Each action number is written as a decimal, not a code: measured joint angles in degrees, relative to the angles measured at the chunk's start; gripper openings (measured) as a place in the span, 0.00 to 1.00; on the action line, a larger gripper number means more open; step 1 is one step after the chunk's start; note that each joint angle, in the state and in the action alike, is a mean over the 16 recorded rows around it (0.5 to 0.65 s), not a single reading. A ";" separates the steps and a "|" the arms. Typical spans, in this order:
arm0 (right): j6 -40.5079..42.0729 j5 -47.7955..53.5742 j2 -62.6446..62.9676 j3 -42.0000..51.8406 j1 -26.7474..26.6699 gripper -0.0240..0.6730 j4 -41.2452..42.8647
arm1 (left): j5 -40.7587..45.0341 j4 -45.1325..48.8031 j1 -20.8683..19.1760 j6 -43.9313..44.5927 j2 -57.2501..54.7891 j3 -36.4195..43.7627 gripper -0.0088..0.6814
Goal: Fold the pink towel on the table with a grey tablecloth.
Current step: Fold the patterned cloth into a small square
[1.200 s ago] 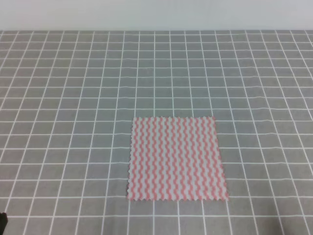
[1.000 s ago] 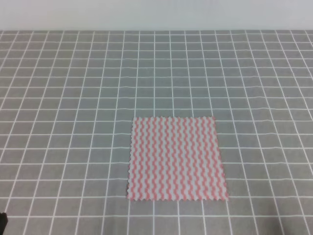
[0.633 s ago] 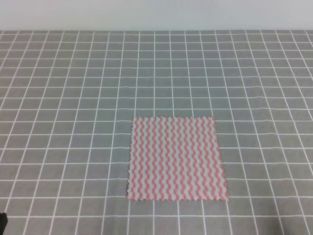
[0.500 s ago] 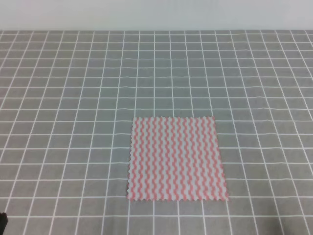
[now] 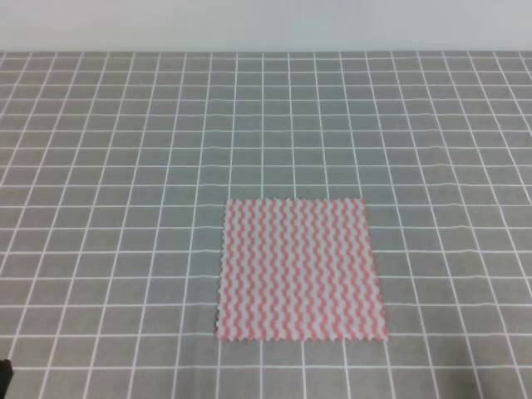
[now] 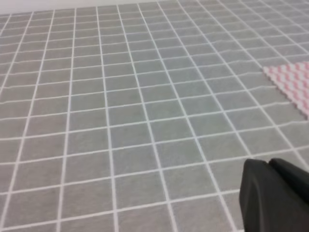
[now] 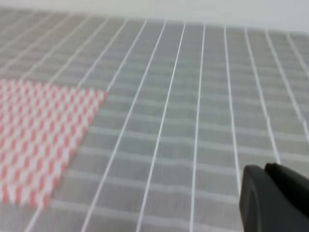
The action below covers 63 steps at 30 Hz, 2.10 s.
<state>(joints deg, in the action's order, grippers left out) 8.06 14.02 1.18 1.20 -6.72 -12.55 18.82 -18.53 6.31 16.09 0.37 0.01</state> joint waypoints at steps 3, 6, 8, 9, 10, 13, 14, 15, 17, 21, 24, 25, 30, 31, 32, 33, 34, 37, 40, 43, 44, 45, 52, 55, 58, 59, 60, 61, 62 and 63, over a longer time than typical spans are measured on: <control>0.00 -2.77 0.00 0.00 0.00 0.01 -4.56 | -0.67 -3.19 0.01 -0.11 -0.11 -0.01 0.01; 0.00 -5.60 0.00 0.08 0.00 0.01 -10.21 | -1.73 -7.60 0.01 -0.22 -0.14 -0.01 0.01; 0.00 -7.29 0.00 0.08 0.00 0.01 -14.64 | -2.63 -11.09 0.01 -0.29 -0.15 -0.01 0.01; 0.00 -7.97 0.00 0.08 0.00 0.01 -17.01 | -3.10 -12.94 0.01 -0.33 -0.16 -0.01 0.01; 0.00 -8.77 0.00 0.00 0.00 0.01 -19.30 | -3.57 -14.81 0.01 -0.36 -0.17 -0.01 0.01; 0.00 -10.24 -0.06 0.00 0.00 0.01 -25.74 | -4.96 -20.57 0.01 -0.39 -0.19 -0.01 0.01; 0.01 -10.47 -0.06 0.00 0.00 0.01 -27.43 | -5.42 -22.37 0.01 -0.40 -0.20 -0.01 0.01; 0.02 -10.64 -0.06 0.00 0.00 0.01 -28.90 | -5.89 -24.05 0.01 -0.40 -0.20 -0.01 0.01; 0.06 -10.76 -0.06 0.00 0.00 0.01 -31.22 | -6.82 -27.07 0.01 -0.37 -0.21 -0.01 0.01; 0.65 -10.59 -0.06 0.00 0.00 0.01 -34.33 | -8.64 -31.58 0.01 -0.20 -0.21 -0.01 0.01; 1.29 -10.28 -0.19 -0.16 0.01 0.01 -35.34 | -10.18 -33.53 0.01 0.09 -0.21 0.08 0.01; 1.51 -10.16 -0.25 -0.24 0.01 0.01 -35.43 | -10.70 -33.98 0.01 0.22 -0.21 0.08 0.01; 2.42 -9.18 -0.17 -0.32 0.01 0.01 -35.93 | -12.24 -34.69 0.01 0.88 -0.21 0.08 0.01; 2.59 -8.87 -0.25 -0.50 0.01 0.01 -36.08 | -12.30 -34.61 0.01 1.01 -0.21 0.08 0.01; 2.76 -8.51 -0.37 -0.75 0.01 0.01 -36.23 | -12.29 -34.53 0.01 1.15 -0.21 0.07 0.01; 2.93 -8.11 -0.58 -1.09 0.01 0.01 -36.36 | -12.20 -34.45 0.01 1.26 -0.24 0.02 0.01; 3.03 -7.68 -0.88 -1.49 0.01 0.01 -36.49 | -12.03 -34.36 0.01 1.36 -0.33 -0.13 0.01; 3.20 -6.24 -2.26 -3.07 0.01 0.01 -36.84 | -11.02 -33.86 0.00 1.87 -1.21 -1.17 0.01; 3.89 -4.09 -4.75 -5.31 0.00 0.01 -37.09 | -8.76 -33.07 -0.01 3.04 -3.29 -3.23 0.01; 4.78 -1.36 -8.34 -8.26 0.00 0.01 -37.02 | -5.81 -32.29 -0.04 4.29 -6.73 -6.04 0.01; 5.08 -0.39 -9.78 -9.38 0.00 0.01 -36.83 | -4.82 -32.04 -0.04 4.70 -8.20 -7.12 0.01; 5.40 0.80 -11.33 -10.54 0.00 0.01 -36.54 | -3.82 -31.78 -0.05 5.14 -9.82 -8.27 0.01; 7.51 10.55 -23.52 -18.17 0.00 0.01 -34.23 | 3.59 -31.01 -0.11 11.40 -23.97 -16.53 0.01; 8.07 14.53 -28.58 -20.70 0.01 0.01 -33.40 | 5.98 -32.57 -0.13 15.33 -29.63 -18.86 0.01; 8.68 17.97 -33.44 -22.78 0.01 0.01 -33.16 | 7.63 -35.18 -0.13 19.93 -34.27 -20.28 0.01; 9.11 19.06 -35.04 -23.36 0.00 0.01 -33.44 | 8.06 -36.21 -0.13 21.62 -35.61 -20.60 0.01; 9.60 20.18 -36.59 -23.89 -0.01 0.01 -33.82 | 8.41 -37.32 -0.11 23.35 -36.81 -20.85 0.01; 10.14 21.07 -38.09 -24.38 -0.04 0.01 -34.29 | 8.65 -38.51 -0.06 25.14 -37.90 -21.03 0.01; 10.77 21.84 -39.58 -24.82 -0.13 0.01 -34.88 | 8.79 -39.81 0.03 26.95 -38.89 -21.15 0.01; 11.40 22.44 -41.09 -25.24 -0.33 0.01 -35.54 | 8.81 -41.19 0.19 28.74 -39.79 -21.21 0.01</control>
<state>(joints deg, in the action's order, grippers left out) 19.47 36.45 -39.91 -24.04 -7.05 -48.09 27.64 -59.72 6.50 44.83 -39.42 -21.20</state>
